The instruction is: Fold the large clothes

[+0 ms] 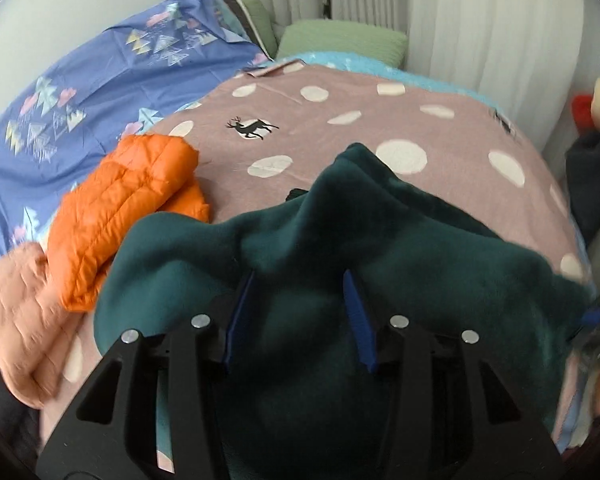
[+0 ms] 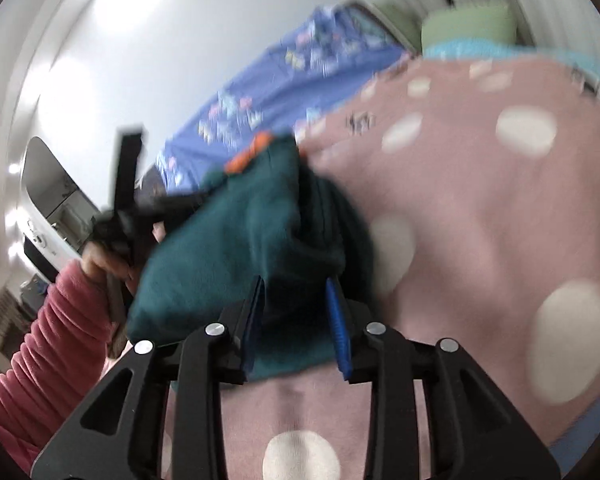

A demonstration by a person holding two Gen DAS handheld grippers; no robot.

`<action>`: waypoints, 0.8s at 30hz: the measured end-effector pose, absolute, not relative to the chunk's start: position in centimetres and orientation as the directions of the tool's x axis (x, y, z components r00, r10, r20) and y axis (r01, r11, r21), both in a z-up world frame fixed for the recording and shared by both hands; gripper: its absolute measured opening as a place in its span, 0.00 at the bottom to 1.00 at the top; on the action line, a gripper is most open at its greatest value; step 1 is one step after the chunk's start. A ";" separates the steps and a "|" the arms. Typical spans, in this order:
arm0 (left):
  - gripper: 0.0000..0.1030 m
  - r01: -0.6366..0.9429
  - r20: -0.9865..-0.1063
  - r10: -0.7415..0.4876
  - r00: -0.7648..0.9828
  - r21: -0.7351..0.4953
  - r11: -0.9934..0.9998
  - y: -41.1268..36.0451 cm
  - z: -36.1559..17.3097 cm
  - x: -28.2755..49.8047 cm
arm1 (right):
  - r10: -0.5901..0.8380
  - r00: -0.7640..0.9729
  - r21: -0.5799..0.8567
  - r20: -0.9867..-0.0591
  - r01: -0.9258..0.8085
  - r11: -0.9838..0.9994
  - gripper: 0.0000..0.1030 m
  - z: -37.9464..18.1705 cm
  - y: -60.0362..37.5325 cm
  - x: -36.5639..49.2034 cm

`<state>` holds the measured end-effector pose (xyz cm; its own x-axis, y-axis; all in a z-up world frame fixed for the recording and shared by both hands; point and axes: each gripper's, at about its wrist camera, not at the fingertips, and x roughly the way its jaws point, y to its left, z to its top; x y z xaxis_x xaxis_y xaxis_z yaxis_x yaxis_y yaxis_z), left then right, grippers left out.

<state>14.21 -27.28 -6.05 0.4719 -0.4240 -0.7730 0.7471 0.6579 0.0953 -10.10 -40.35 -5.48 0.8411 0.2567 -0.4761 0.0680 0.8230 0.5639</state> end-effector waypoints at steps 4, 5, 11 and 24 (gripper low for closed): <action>0.43 0.755 -0.780 -0.419 0.465 0.102 0.648 -27.9 -6.5 14.5 | 0.253 0.910 0.483 -0.328 -0.069 0.873 0.32 -0.1 -38.6 -9.6; 0.43 0.755 -0.779 -0.421 0.464 0.100 0.648 -28.0 -6.6 14.6 | 0.256 0.910 0.460 -0.326 -0.084 0.884 0.30 0.3 -37.8 -8.8; 0.43 0.745 -0.769 -0.433 0.470 0.082 0.662 -27.6 -6.9 14.4 | 0.263 0.767 0.475 -0.585 0.061 0.878 0.04 -9.6 -36.6 -0.1; 0.25 0.712 -0.645 -0.553 0.527 -0.021 0.702 -23.3 -3.5 13.4 | 0.219 0.749 0.420 -0.625 0.086 0.903 0.02 -9.6 -36.2 -1.6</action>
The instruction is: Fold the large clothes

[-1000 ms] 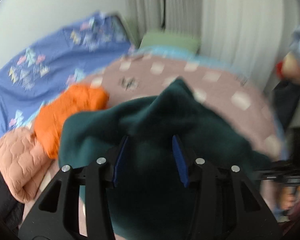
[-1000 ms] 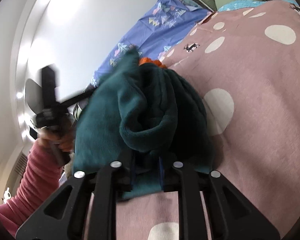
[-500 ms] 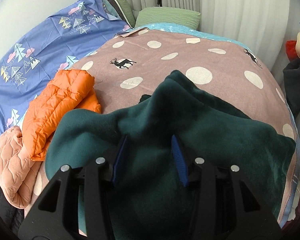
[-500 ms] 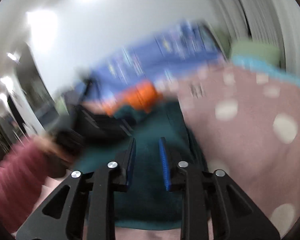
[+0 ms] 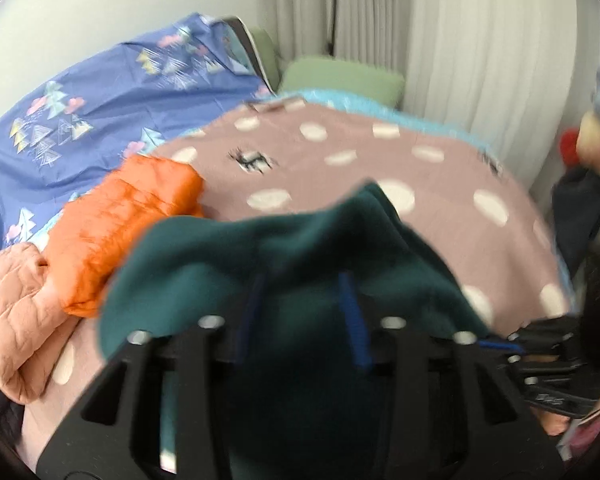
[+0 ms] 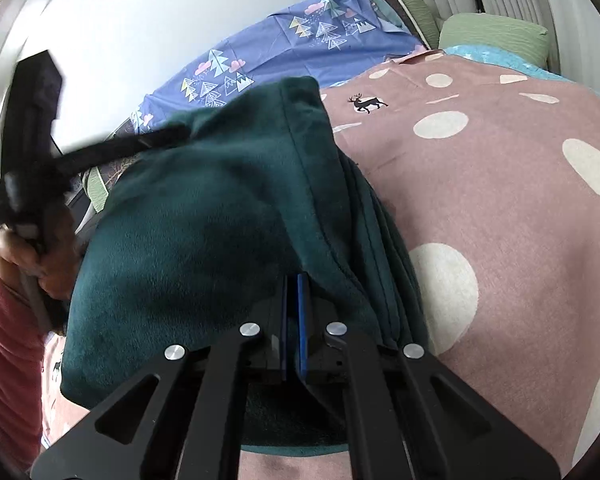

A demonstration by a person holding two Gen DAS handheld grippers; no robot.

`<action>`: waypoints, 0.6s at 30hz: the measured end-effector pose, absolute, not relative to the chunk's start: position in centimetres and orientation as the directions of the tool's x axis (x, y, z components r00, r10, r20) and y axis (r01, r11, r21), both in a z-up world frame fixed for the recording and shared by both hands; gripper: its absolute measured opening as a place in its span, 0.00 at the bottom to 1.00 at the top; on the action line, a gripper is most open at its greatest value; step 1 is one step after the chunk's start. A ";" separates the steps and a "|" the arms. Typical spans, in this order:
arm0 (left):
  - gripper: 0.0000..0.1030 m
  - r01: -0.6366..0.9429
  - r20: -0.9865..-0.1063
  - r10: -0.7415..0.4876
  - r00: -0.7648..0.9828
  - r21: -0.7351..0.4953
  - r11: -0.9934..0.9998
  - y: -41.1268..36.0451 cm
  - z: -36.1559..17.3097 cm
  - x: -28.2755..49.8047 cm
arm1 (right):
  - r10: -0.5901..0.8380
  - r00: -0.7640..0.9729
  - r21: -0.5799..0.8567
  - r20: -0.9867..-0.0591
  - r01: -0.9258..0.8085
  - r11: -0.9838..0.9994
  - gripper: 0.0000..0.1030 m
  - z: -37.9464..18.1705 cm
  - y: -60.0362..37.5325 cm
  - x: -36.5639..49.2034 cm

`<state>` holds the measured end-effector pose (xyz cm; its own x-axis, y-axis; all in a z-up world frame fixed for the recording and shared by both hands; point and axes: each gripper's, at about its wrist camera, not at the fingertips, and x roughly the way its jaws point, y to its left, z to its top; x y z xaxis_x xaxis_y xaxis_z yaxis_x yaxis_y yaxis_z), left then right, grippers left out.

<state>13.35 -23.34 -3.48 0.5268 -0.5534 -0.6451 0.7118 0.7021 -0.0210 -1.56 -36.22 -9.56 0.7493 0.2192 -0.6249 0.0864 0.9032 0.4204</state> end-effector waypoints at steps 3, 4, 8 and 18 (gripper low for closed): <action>0.20 0.674 -0.598 -0.560 0.573 -0.045 0.737 -20.1 -1.5 13.8 | 0.231 0.747 0.435 -0.623 0.085 0.896 0.02 -9.6 -36.5 -1.2; 0.20 0.668 -0.601 -0.556 0.574 -0.048 0.742 -19.6 -1.4 14.1 | 0.228 0.748 0.431 -0.624 0.086 0.898 0.02 -9.5 -36.4 -1.4; 0.21 0.644 -0.688 -0.508 0.519 -0.076 0.761 -19.3 -6.6 16.7 | 0.226 0.753 0.416 -0.619 0.070 0.907 0.02 -9.5 -36.1 -1.1; 0.24 0.601 -0.716 -0.485 0.503 -0.114 0.791 -19.4 -8.5 18.0 | 0.218 0.747 0.408 -0.628 0.077 0.910 0.01 -9.2 -35.7 -1.2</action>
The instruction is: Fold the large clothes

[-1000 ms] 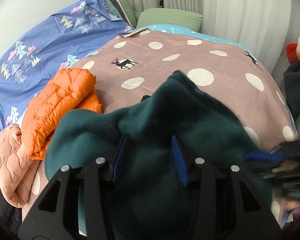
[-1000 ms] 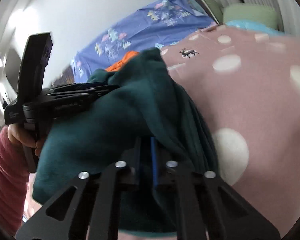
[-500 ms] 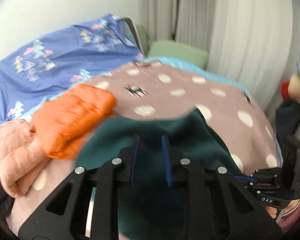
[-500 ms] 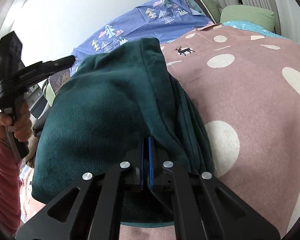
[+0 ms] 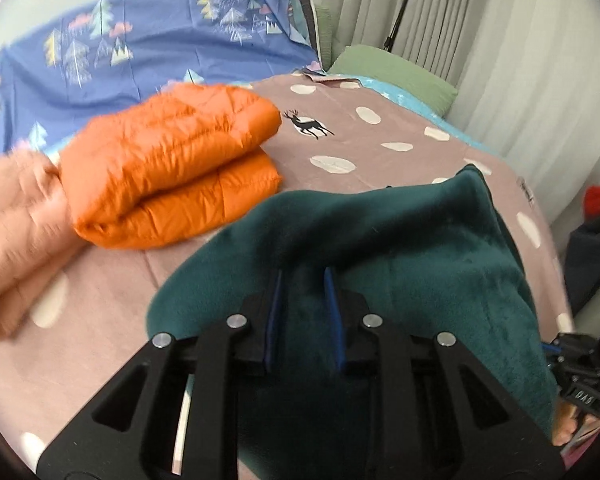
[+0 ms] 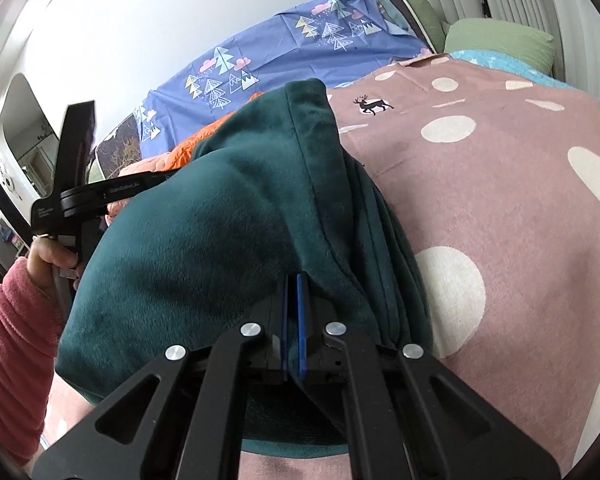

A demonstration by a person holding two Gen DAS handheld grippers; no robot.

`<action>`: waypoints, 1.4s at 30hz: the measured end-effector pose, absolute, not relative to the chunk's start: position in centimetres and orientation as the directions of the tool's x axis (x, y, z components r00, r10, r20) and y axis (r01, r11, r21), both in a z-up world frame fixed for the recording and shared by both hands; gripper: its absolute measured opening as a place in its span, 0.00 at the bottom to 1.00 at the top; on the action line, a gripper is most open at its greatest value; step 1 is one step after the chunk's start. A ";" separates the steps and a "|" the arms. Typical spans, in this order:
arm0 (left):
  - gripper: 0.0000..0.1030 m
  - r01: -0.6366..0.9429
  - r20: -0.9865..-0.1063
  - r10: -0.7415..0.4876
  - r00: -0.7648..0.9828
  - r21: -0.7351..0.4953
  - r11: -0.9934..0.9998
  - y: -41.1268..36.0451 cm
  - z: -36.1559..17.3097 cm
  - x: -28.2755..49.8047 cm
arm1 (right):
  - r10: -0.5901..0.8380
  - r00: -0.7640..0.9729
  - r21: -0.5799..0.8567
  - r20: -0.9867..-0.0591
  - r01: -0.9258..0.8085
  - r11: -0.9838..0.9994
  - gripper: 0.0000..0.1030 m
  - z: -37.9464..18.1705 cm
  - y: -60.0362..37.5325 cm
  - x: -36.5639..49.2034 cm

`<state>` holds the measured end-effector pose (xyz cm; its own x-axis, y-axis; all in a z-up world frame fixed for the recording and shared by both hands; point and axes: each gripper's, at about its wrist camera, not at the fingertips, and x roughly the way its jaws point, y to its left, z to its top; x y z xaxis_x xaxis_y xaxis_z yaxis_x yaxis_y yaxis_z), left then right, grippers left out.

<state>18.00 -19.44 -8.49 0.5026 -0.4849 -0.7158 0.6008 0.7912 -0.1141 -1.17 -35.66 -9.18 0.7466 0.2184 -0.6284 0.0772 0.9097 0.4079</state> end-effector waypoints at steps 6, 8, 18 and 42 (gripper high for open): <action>0.37 0.712 -0.685 -0.539 0.489 -0.043 0.701 -23.4 -3.2 16.6 | 0.247 0.740 0.450 -0.625 0.084 0.889 0.01 -9.2 -36.2 -1.1; 0.40 0.747 -0.673 -0.575 0.465 -0.051 0.663 -25.5 -2.2 16.8 | 0.238 0.739 0.441 -0.630 0.089 0.893 0.01 -9.1 -36.0 -1.0; 0.41 0.729 -0.909 -0.212 0.357 0.130 0.672 -34.9 -11.5 23.5 | 0.147 0.747 0.350 -0.648 0.121 0.929 0.01 -8.8 -34.7 -0.4; 0.50 0.590 -0.697 -0.613 0.371 -0.333 0.736 -17.1 -11.5 21.6 | 0.182 0.744 0.357 -0.644 0.082 0.931 0.01 -8.6 -35.0 -0.6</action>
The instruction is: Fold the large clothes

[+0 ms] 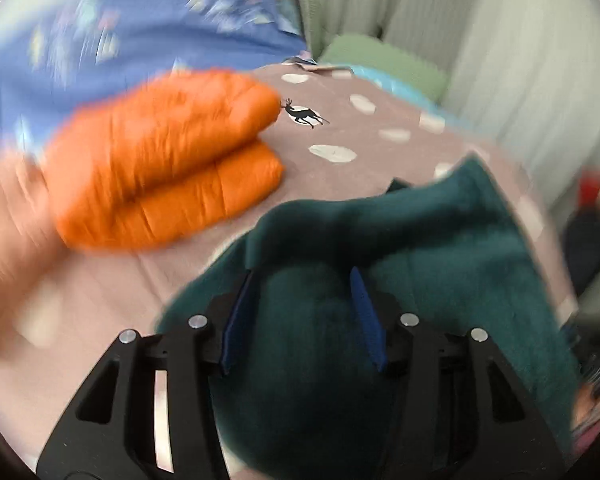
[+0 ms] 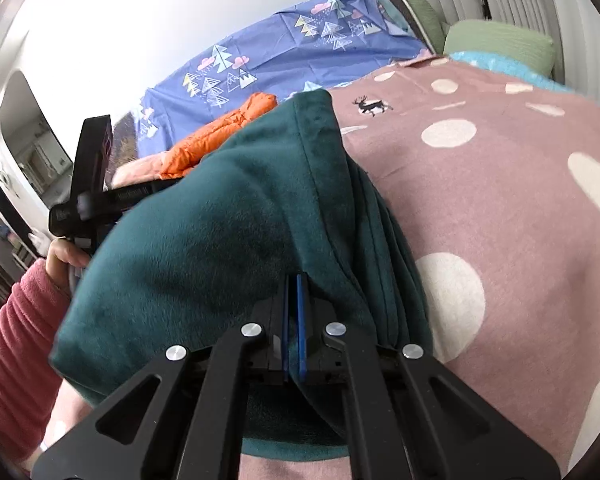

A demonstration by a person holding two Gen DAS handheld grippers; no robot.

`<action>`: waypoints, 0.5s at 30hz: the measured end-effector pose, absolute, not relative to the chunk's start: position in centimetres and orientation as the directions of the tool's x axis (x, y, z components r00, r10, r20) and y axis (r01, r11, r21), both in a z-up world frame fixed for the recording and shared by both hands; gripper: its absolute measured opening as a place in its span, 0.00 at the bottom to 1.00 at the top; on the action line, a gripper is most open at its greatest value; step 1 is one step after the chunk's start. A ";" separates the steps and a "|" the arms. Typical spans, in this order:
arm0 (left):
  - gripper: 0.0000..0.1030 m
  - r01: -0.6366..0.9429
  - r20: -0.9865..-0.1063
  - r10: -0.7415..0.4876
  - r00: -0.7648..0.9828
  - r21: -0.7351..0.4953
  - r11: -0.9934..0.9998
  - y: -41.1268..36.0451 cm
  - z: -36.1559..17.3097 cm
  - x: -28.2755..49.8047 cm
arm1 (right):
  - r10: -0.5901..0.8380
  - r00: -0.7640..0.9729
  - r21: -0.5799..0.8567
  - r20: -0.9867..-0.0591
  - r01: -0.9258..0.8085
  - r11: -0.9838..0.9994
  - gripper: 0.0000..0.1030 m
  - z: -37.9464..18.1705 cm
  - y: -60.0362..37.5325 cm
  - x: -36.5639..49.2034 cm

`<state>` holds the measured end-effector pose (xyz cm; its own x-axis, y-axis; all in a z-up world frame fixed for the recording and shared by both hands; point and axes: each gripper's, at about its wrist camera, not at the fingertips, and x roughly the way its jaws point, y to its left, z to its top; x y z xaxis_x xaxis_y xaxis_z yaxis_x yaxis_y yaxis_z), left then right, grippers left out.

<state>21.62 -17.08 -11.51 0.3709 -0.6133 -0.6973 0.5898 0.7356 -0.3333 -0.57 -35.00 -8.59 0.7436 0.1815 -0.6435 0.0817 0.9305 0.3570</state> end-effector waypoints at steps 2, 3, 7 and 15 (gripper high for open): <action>0.51 0.581 -0.681 -0.634 0.366 -0.365 0.728 -16.7 -12.0 21.8 | 0.166 0.741 0.336 -0.651 0.084 0.938 0.01 -8.4 -34.6 -0.4; 0.51 0.584 -0.685 -0.630 0.366 -0.358 0.729 -16.7 -11.9 21.7 | 0.167 0.740 0.336 -0.652 0.084 0.938 0.01 -8.4 -34.6 -0.5; 0.51 0.594 -0.710 -0.575 0.407 -0.272 0.757 -17.7 -10.6 20.8 | 0.191 0.737 0.369 -0.649 0.085 0.926 0.01 -8.7 -35.2 -0.6; 0.58 0.686 -0.592 -0.655 0.469 -0.223 0.693 -16.2 -3.0 13.2 | 0.212 0.728 0.391 -0.653 0.084 0.916 0.01 -8.7 -35.6 -0.7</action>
<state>13.22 -16.19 -2.99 0.4691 -0.6550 -0.5924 0.6856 0.6929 -0.2232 -0.66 -35.64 -8.73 0.7276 0.2116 -0.6526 0.0843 0.9165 0.3911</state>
